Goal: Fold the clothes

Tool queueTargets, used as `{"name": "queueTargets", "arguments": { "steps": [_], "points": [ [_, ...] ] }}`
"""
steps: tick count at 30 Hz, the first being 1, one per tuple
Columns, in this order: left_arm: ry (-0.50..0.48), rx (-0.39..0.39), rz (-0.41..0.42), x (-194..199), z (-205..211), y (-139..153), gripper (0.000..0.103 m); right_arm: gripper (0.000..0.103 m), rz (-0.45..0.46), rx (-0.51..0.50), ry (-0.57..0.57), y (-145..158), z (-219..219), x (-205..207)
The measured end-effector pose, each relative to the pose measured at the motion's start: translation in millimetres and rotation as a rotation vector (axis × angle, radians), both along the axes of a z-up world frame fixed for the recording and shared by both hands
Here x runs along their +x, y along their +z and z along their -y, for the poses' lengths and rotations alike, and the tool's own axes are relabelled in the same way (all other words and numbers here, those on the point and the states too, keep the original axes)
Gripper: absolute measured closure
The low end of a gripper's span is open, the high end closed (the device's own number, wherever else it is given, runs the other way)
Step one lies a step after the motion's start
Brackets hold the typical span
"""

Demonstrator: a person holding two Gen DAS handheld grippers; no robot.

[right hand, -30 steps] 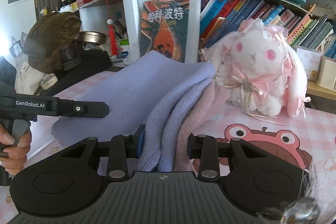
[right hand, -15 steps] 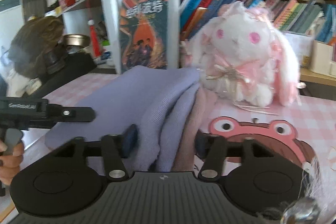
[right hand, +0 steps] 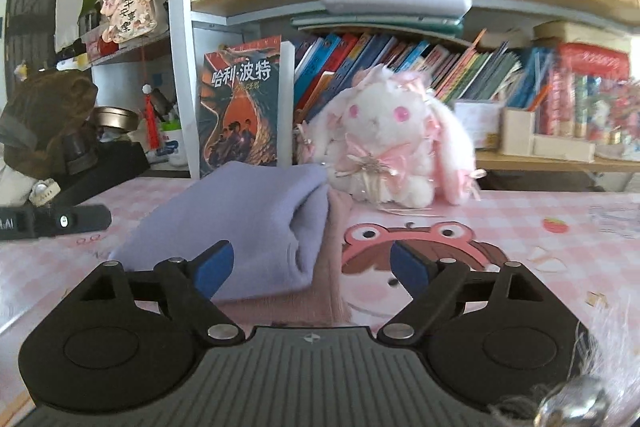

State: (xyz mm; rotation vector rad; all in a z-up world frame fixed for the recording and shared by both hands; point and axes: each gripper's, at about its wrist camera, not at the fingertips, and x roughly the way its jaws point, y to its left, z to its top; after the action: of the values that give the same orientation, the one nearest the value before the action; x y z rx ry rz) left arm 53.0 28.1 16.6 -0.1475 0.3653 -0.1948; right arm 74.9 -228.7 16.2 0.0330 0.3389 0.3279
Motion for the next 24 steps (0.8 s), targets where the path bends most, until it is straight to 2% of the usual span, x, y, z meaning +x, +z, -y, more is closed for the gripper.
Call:
{"name": "queueTargets", "arguments": {
  "steps": [10, 17, 24],
  "points": [
    [0.026, 0.21, 0.066, -55.8, 36.6, -4.6, 0.015, 0.014, 0.074, -0.066, -0.017, -0.7, -10.2, -76.0],
    [0.062, 0.236, 0.066, -67.7, 42.3, -8.1, 0.013, 0.012, 0.089, -0.082, -0.022, -3.5, -14.6, -99.9],
    [0.101, 0.234, 0.055, -67.9, 39.8, -7.5, 0.012, 0.01, 0.072, -0.054, -0.072, -3.4, -8.7, -98.0]
  ]
}}
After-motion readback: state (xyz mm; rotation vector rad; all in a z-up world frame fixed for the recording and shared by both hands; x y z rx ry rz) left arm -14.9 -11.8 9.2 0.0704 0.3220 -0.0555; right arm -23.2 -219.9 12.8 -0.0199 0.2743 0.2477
